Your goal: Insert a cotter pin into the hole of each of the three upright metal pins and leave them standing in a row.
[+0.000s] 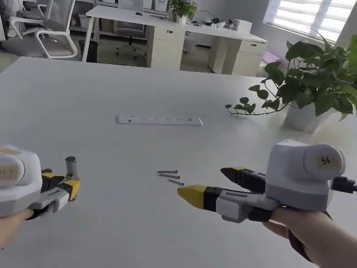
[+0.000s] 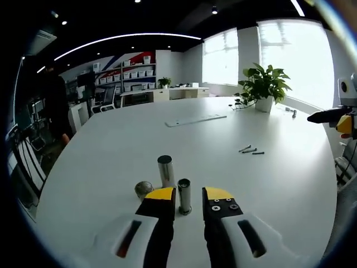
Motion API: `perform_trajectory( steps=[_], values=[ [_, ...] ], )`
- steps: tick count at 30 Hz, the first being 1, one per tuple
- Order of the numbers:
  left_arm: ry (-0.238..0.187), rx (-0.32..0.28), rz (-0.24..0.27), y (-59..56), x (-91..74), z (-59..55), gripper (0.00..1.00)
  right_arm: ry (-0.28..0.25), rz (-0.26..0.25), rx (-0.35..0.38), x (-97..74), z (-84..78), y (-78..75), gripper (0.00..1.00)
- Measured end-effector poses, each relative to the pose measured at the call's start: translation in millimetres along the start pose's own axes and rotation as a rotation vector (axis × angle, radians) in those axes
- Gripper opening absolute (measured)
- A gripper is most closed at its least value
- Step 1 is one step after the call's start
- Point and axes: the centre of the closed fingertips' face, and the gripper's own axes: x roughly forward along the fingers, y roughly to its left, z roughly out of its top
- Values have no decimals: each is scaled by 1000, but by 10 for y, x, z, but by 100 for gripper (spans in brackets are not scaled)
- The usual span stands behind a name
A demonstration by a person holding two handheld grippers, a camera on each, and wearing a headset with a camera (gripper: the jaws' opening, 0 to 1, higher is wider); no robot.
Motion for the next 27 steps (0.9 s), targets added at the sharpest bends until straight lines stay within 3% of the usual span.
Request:
perform_trajectory(
  steps=[8,17,24,27],
  values=[
    [39,73,12,43,64,-34,11,17,2,-18,-27,-4,19,73],
    [40,78,10,43,82,-36,8,29,15,-23,16,-14,59,74],
    [52,99,-9,7,53,-43,7,38,21,-29,11,-40,87,74],
    [56,106,-47,-65,26,-44,7,38,18,-33,-3,-44,97,74]
  ],
)
